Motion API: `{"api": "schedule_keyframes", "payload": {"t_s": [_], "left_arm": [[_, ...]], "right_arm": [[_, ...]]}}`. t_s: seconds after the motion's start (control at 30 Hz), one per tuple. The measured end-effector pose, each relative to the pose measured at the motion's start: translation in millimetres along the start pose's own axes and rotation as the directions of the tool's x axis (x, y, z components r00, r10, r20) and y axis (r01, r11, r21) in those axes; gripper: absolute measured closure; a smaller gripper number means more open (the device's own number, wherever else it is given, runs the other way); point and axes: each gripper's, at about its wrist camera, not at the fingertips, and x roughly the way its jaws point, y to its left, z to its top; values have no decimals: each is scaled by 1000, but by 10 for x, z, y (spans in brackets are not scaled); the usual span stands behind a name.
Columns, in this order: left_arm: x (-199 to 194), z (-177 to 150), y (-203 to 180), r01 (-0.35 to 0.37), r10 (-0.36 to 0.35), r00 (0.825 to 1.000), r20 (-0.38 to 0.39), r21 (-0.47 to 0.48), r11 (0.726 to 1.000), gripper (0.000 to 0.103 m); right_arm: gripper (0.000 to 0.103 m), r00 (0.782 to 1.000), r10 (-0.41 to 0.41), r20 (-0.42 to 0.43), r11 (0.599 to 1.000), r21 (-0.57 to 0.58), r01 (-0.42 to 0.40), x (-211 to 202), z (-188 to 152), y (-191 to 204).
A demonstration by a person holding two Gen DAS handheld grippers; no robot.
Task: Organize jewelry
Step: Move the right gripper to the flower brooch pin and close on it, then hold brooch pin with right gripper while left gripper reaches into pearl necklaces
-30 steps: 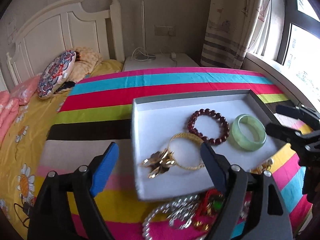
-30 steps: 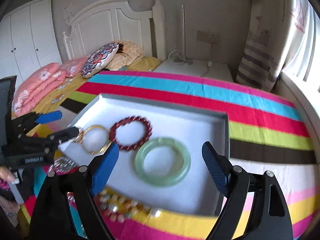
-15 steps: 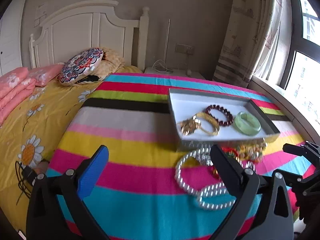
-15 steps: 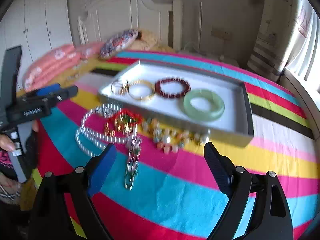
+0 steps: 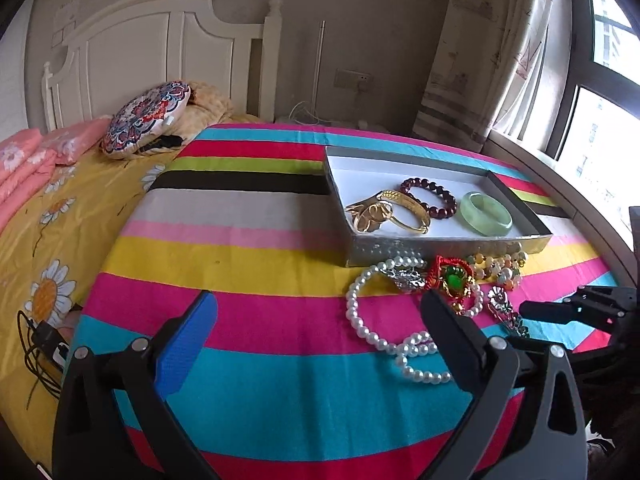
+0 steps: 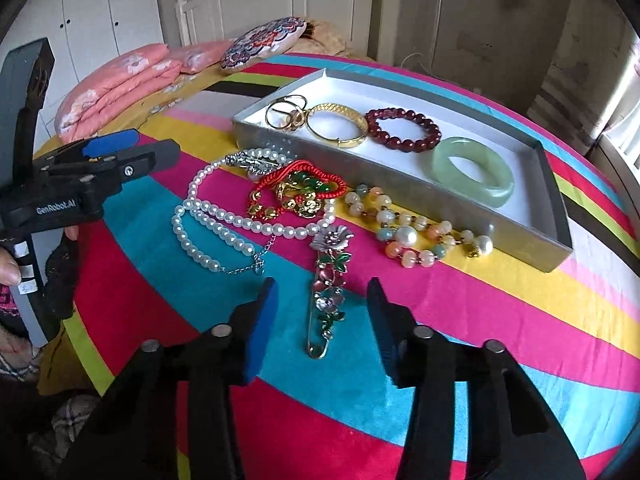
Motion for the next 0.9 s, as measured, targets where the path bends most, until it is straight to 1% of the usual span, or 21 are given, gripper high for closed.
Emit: {"api": "schedule_keyframes", "payload": {"t_s": [0.07,0.23,0.3,0.33,0.37,0.5,0.6,0.67,0.7,0.73,0.8,0.83,0.9], "left_arm": [[-8,-2,-2,7,-7,1000,3,3,1000,2],[2,-4,-13,20,-20,1000,1,9,1000,2],[9,-4,-25,22,-22,1000,-1,13,1000,2],[14,-3,-32,23,-23,1000,-3,17,1000,2],[20,-4,-40,24,-24,1000,-6,21,1000,2],[26,-10,-65,23,-23,1000,-10,36,999,3],[31,-12,-98,23,-22,1000,-13,56,998,3],[30,-12,-122,18,-17,1000,-16,70,997,4],[25,-9,-143,18,-17,1000,-16,82,996,10],[23,-7,-190,19,-17,1000,-18,107,994,12],[31,-19,-268,14,-10,1000,-27,148,989,24],[48,-26,-327,11,-5,999,-35,173,985,28],[74,-22,-384,26,-17,999,-50,190,981,36]], "right_arm": [[64,1000,-6,2,1000,-9,6,15,22,19],[64,1000,-3,8,1000,6,3,61,62,-4],[66,1000,2,10,1000,4,-2,58,62,-7],[73,1000,4,12,1000,2,-4,47,52,-11],[84,1000,0,16,1000,-4,0,37,44,-11],[84,999,-7,37,1000,-19,8,-11,-3,7],[85,996,-27,84,1000,-14,28,-123,-40,-14],[85,994,-26,109,1000,11,25,-203,-58,-81],[85,992,-23,121,999,28,19,-250,-74,-133],[85,992,-20,125,999,36,16,-268,-84,-160],[85,991,-17,135,998,64,8,-317,-128,-252],[84,991,-18,136,997,77,8,-333,-159,-300],[84,990,-15,137,996,89,3,-341,-205,-346]]}}
